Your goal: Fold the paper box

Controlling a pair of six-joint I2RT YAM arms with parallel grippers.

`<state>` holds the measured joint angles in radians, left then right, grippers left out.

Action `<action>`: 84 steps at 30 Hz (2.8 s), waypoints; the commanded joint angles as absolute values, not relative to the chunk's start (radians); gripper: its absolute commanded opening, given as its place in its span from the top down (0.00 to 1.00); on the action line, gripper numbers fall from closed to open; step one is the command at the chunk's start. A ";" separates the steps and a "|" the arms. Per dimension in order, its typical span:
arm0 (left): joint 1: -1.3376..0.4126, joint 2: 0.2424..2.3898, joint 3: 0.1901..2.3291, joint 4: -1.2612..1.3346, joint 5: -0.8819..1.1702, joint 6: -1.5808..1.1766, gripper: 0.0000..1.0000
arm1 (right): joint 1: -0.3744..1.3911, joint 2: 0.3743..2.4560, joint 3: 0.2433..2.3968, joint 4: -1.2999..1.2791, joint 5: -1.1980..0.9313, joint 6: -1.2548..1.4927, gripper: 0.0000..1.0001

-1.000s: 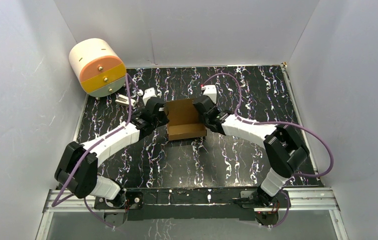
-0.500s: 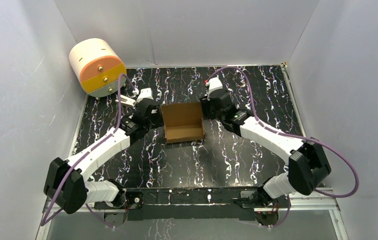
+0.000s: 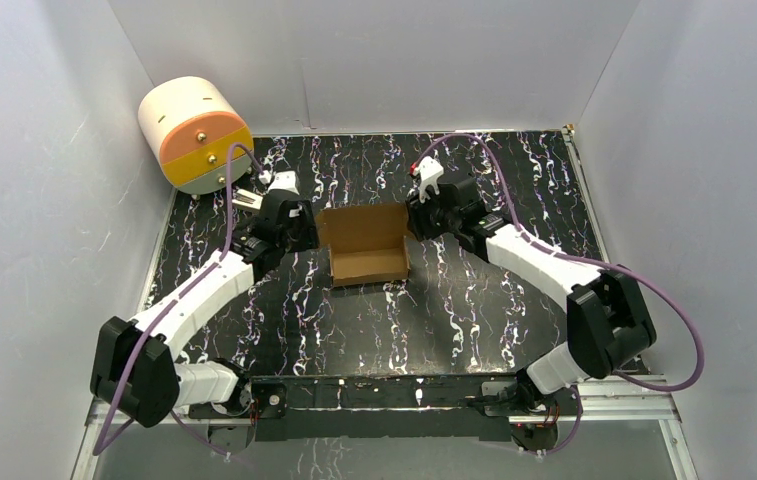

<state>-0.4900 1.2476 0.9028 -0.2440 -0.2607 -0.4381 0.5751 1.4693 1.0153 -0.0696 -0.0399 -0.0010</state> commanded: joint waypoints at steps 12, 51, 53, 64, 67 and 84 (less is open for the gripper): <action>-0.472 1.332 0.891 -0.123 -0.107 -0.499 0.72 | 0.571 1.509 1.031 -0.058 -0.117 0.146 0.84; -0.293 1.337 1.082 -0.228 0.171 -0.098 0.53 | 0.580 1.510 1.149 -0.238 -0.324 -0.403 0.96; -0.292 1.331 1.082 -0.234 0.177 -0.065 0.50 | 0.569 1.532 1.176 -0.270 -0.358 -0.435 0.96; -0.236 1.368 1.111 -0.261 0.258 -0.005 0.43 | 0.550 1.573 1.225 -0.315 -0.443 -0.494 0.96; -0.236 1.356 1.081 -0.250 0.317 -0.005 0.43 | 0.549 1.588 1.227 -0.313 -0.447 -0.493 0.94; -0.235 1.443 1.079 -0.267 0.369 0.077 0.49 | 0.549 1.607 1.226 -0.312 -0.472 -0.500 0.93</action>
